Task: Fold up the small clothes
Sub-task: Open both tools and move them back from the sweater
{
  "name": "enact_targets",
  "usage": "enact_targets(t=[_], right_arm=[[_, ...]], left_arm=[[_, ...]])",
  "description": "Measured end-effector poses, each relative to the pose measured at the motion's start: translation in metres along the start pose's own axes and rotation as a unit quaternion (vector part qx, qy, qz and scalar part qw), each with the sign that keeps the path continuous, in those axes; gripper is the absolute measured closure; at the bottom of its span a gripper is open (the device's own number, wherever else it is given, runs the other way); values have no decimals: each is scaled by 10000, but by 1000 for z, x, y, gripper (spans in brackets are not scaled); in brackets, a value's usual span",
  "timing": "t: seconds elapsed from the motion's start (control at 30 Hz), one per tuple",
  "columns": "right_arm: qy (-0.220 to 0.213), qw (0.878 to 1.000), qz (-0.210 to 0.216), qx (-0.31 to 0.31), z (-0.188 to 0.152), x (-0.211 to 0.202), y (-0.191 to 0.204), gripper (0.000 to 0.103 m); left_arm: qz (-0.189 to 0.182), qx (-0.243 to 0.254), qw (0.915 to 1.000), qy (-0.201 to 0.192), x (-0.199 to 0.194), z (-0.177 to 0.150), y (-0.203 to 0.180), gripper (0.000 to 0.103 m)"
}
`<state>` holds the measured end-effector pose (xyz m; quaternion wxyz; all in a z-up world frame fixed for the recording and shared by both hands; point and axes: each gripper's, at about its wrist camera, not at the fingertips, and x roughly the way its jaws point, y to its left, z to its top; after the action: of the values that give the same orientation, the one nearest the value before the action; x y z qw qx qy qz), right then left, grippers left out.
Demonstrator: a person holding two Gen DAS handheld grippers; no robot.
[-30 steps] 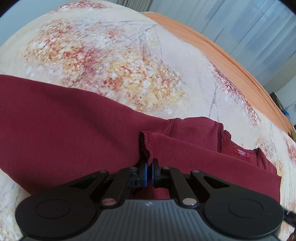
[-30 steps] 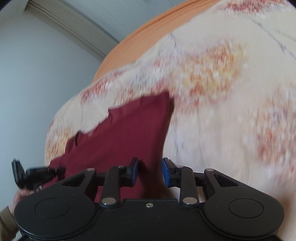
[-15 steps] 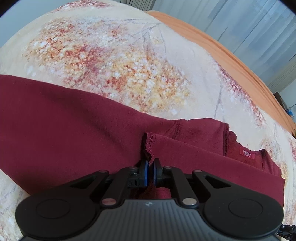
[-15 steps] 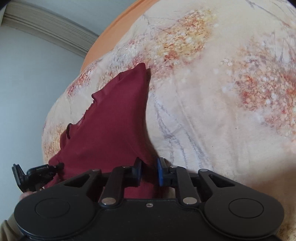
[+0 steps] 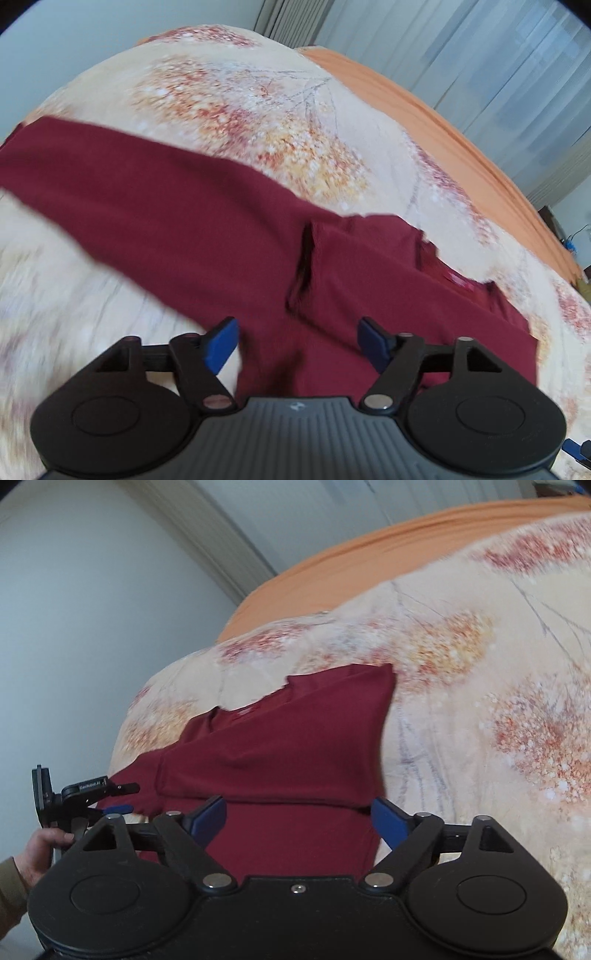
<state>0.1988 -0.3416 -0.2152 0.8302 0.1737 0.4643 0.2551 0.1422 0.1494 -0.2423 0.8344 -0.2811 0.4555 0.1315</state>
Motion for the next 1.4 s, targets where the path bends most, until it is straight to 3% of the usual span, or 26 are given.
enact_targets(t=[0.2, 0.37, 0.53, 0.77, 1.07, 1.27, 1.4], right_arm=[[-66, 9980, 323, -533, -16, -39, 53, 6], [37, 9975, 514, -474, -21, -70, 88, 1], [-132, 9929, 834, -840, -21, -111, 126, 1], [-348, 9856, 1112, -1224, -18, -153, 156, 1], [-775, 9838, 818, -1395, -14, -192, 156, 1], [-892, 9867, 239, -1335, -19, -204, 154, 1], [-791, 9885, -170, -1281, -30, -200, 162, 1]], left_arm=[[-25, 106, 9999, -57, -78, -60, -30, 7], [407, 424, 9982, 125, -144, -100, -67, 2], [698, 810, 9942, -120, -207, -122, -101, 1], [828, 730, 9924, -543, -264, -130, -114, 1], [823, 581, 9918, -782, -288, -132, -94, 1], [552, 447, 9949, -722, -270, -118, -67, 1], [358, 104, 9970, -677, -246, -100, -27, 1]])
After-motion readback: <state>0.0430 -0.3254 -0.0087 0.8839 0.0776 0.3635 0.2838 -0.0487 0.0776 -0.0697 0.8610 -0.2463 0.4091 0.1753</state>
